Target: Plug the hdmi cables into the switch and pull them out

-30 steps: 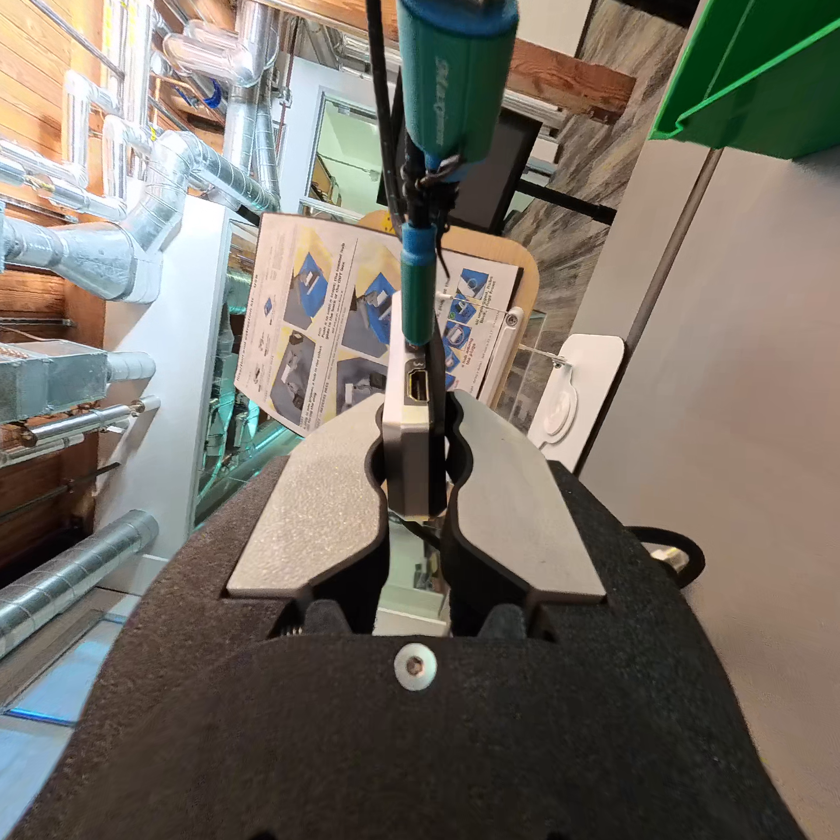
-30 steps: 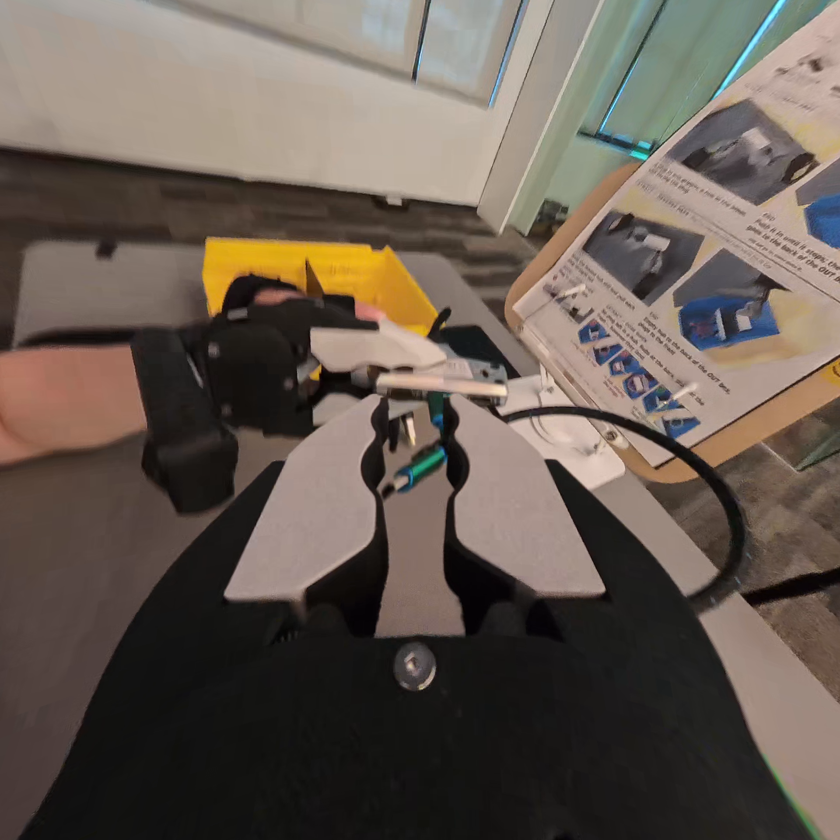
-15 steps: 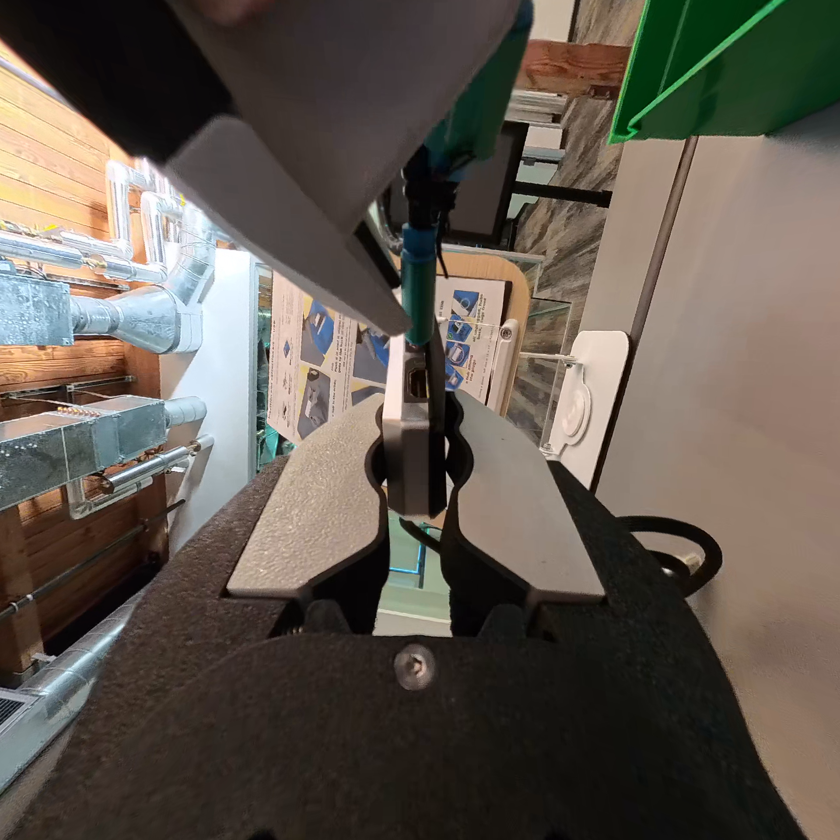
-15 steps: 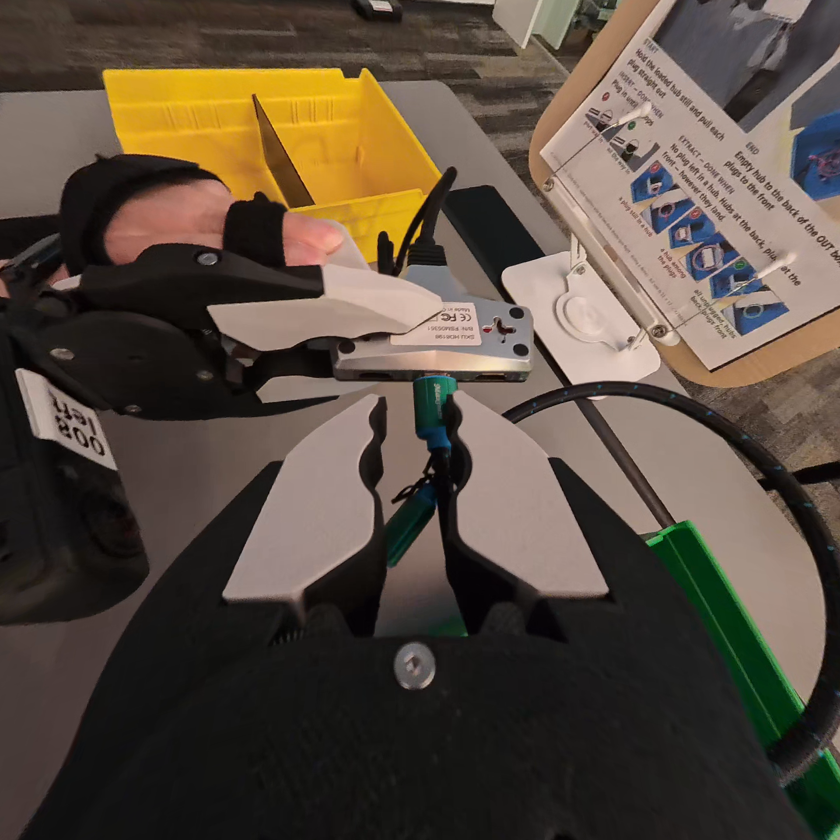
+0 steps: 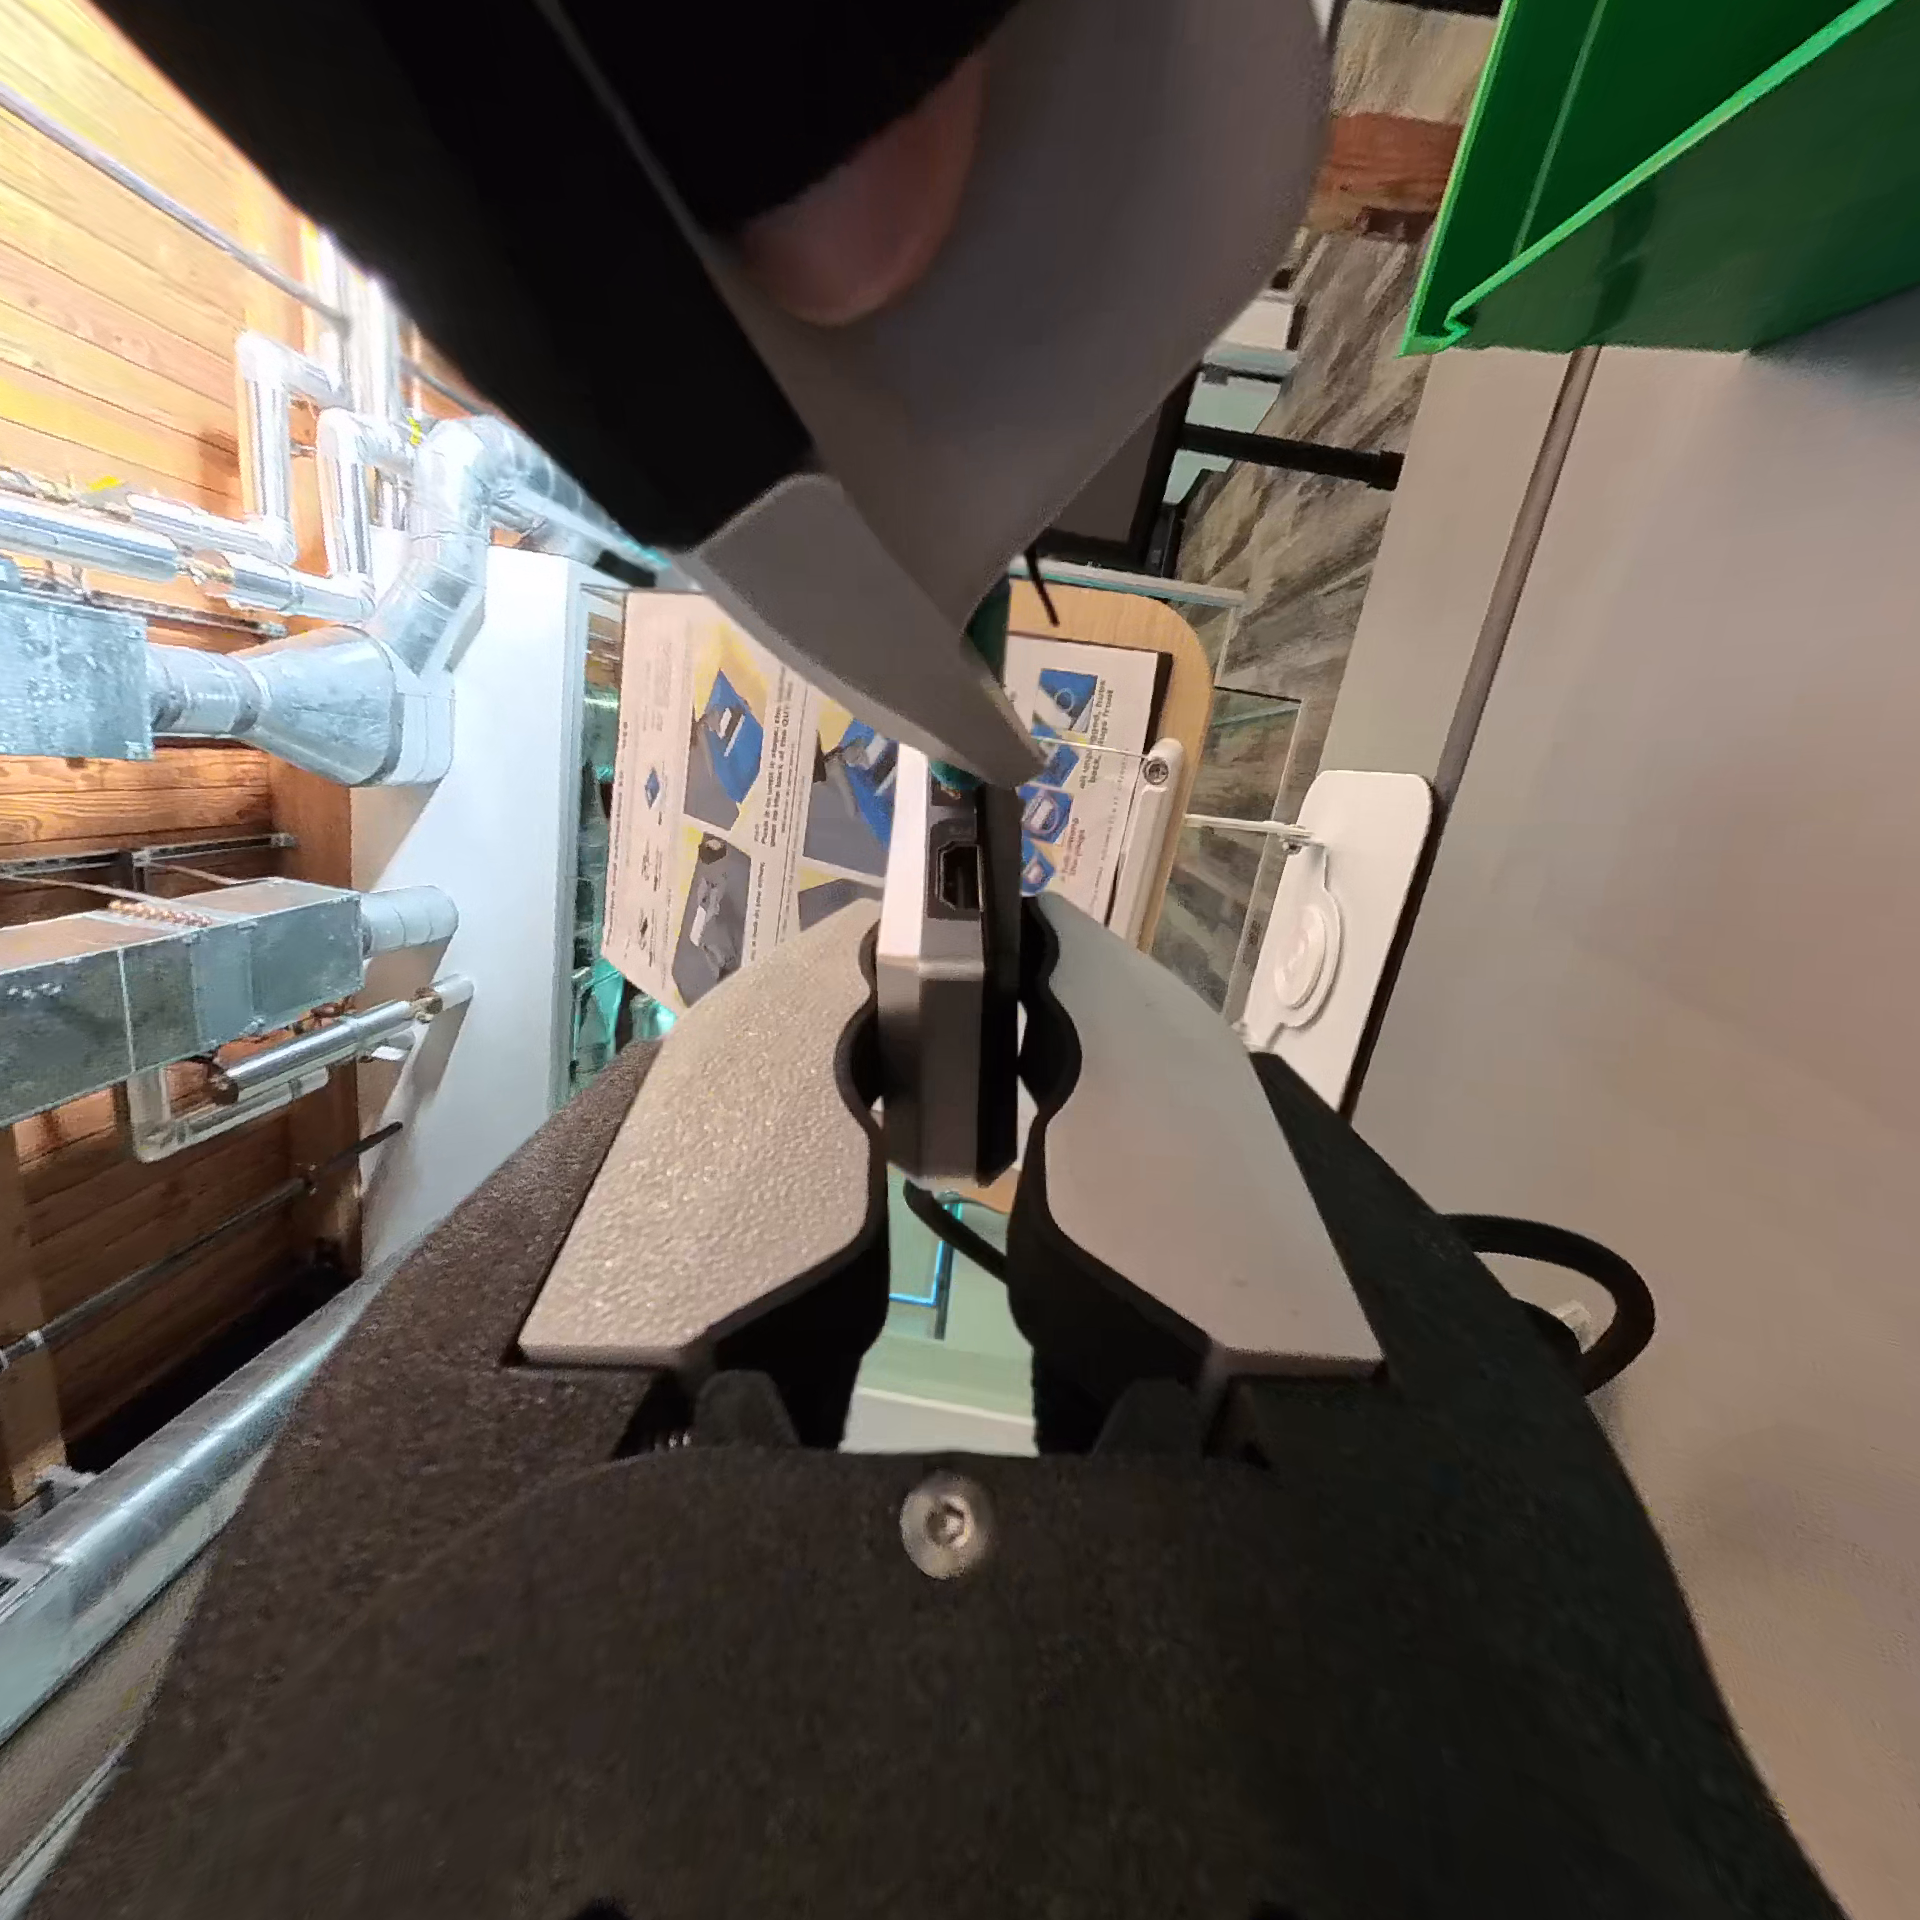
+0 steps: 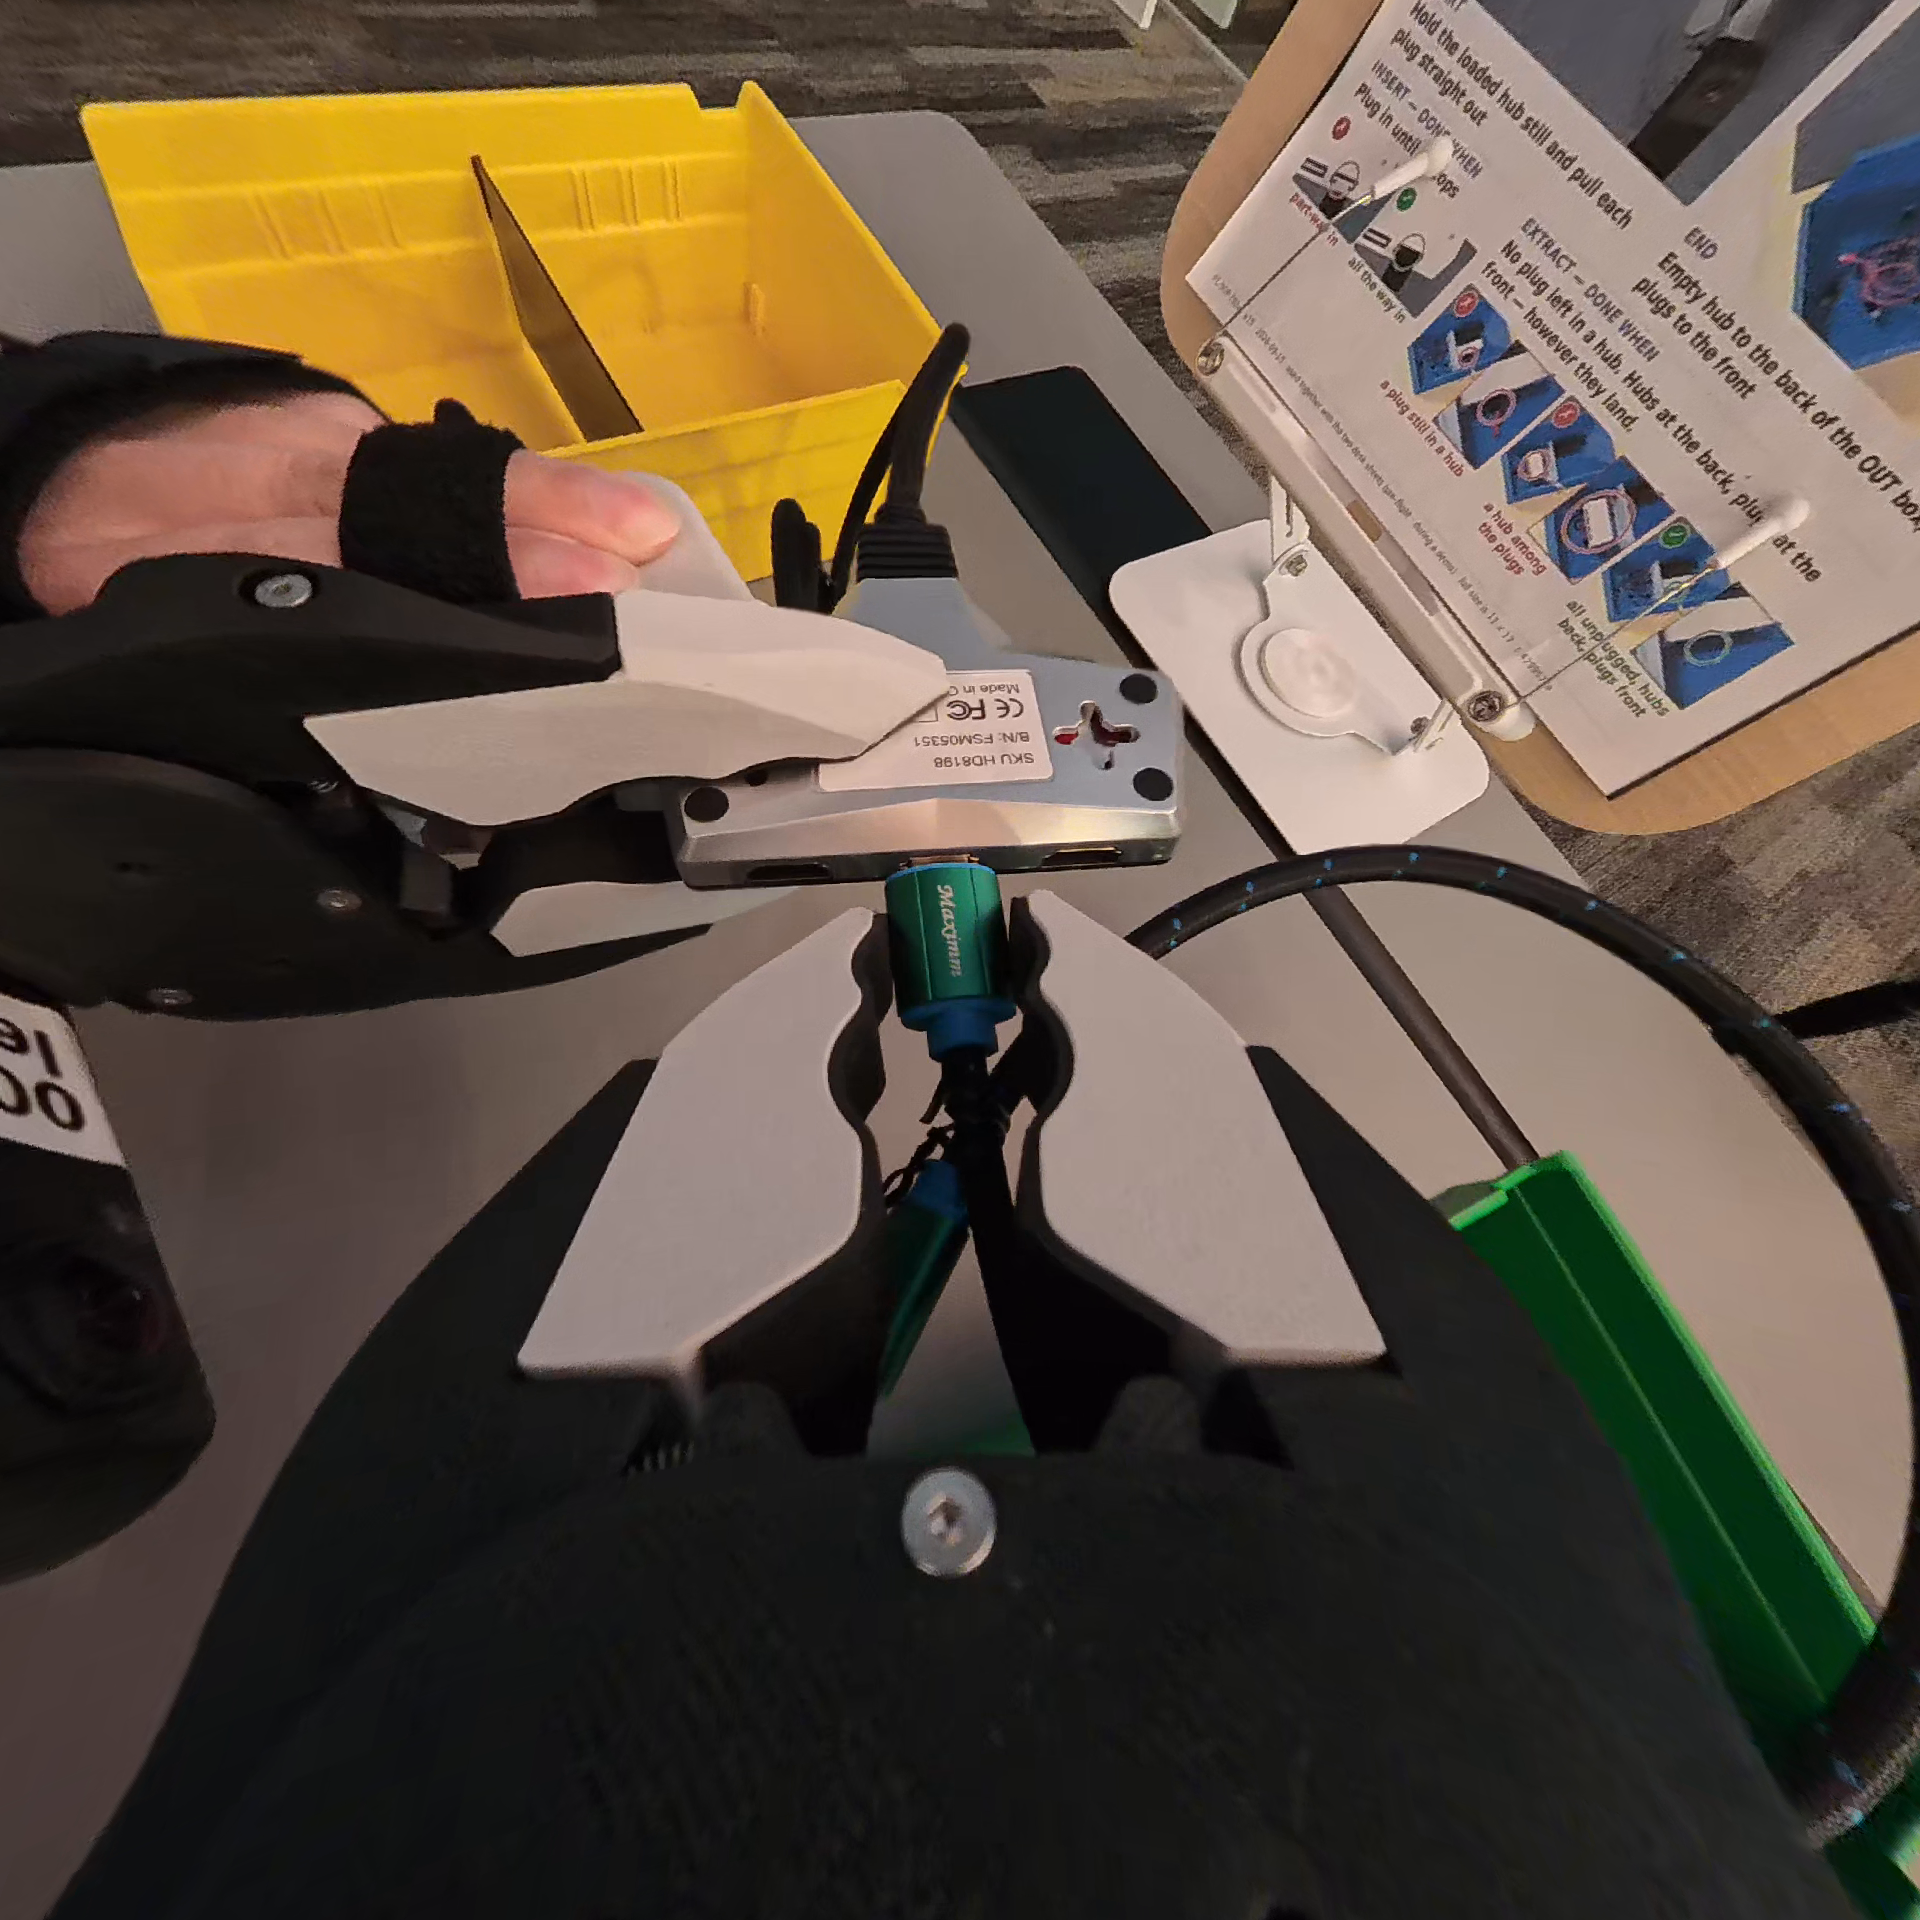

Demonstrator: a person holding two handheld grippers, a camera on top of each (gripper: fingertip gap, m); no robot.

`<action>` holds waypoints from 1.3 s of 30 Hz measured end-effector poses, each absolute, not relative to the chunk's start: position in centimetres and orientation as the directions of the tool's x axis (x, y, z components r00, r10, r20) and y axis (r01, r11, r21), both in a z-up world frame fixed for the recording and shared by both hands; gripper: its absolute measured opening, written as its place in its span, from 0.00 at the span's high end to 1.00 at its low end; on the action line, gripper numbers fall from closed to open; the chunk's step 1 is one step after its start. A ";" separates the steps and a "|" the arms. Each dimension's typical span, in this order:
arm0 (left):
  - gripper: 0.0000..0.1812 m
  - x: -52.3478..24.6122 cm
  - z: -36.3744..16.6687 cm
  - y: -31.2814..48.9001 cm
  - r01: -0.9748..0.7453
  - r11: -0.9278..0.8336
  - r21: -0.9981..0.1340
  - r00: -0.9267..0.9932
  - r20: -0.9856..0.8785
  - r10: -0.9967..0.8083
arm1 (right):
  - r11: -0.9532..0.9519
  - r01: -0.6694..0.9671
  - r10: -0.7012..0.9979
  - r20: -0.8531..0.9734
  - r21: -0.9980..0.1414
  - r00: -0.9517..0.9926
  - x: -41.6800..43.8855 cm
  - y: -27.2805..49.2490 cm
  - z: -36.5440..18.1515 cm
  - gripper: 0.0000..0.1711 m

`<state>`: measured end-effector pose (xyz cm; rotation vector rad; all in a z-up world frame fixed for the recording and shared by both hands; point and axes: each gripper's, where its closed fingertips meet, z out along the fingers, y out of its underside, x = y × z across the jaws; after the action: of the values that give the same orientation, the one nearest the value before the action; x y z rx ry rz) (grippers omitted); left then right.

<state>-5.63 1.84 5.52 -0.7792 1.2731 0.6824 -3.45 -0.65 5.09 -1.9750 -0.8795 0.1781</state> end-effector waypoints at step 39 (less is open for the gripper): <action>0.86 -4.6 3.5 2.3 -0.697 0.693 -0.185 0.215 -0.976 -0.044 | -0.424 0.479 0.601 0.157 -0.768 0.784 -3.9 -0.4 3.1 0.87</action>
<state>-4.55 2.26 3.47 -0.7044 1.2923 0.5089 -3.94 -0.39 3.14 -2.0985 -0.8013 0.1772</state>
